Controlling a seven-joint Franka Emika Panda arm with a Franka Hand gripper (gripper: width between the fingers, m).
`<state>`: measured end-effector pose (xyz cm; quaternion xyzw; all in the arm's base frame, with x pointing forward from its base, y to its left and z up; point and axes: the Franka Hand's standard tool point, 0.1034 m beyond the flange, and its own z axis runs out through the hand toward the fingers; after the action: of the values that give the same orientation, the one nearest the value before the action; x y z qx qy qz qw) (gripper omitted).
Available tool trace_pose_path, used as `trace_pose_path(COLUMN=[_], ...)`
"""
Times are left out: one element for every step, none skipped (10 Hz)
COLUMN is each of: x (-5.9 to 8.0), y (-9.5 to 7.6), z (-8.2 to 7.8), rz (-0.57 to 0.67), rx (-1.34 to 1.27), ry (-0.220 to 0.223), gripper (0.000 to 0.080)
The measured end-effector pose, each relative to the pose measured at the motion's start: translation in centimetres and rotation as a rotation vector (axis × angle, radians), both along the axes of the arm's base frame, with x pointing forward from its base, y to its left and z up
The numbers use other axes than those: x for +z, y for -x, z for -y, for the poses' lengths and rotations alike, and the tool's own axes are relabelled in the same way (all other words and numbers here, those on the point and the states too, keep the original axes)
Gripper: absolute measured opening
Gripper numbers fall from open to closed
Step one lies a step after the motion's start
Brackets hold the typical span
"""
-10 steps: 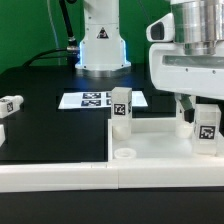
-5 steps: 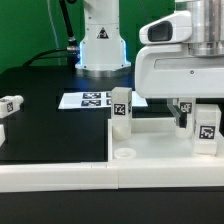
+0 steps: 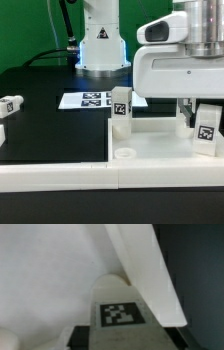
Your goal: Assemble square table
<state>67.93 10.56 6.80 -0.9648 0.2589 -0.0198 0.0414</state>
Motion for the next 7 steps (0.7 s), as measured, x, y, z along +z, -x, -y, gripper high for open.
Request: trace_pose_path(x=[0.00,0.07,0.14,0.09,-0.14,-0.32,-0.35], y=[-0.01,-0.04,-0.08,-0.03,0.11,0.14,0.11], z=[0.06,0.18,0.18,0.24,0.05,-0.23,-0.42], rz=[-0.004,-0.019,-0.029,-0.034,-0.044,-0.054,-0.061], rx=[-0.057,-0.125,-0.309,-0.491,-0.649,-0.851,-0.987], ry=[-0.003,-0.005,-0.025,-0.037,-0.054,-0.104,-0.136], gripper=[0.0290,0.0290,0.0290,0.0290,0.0290,0.0290,0.0290])
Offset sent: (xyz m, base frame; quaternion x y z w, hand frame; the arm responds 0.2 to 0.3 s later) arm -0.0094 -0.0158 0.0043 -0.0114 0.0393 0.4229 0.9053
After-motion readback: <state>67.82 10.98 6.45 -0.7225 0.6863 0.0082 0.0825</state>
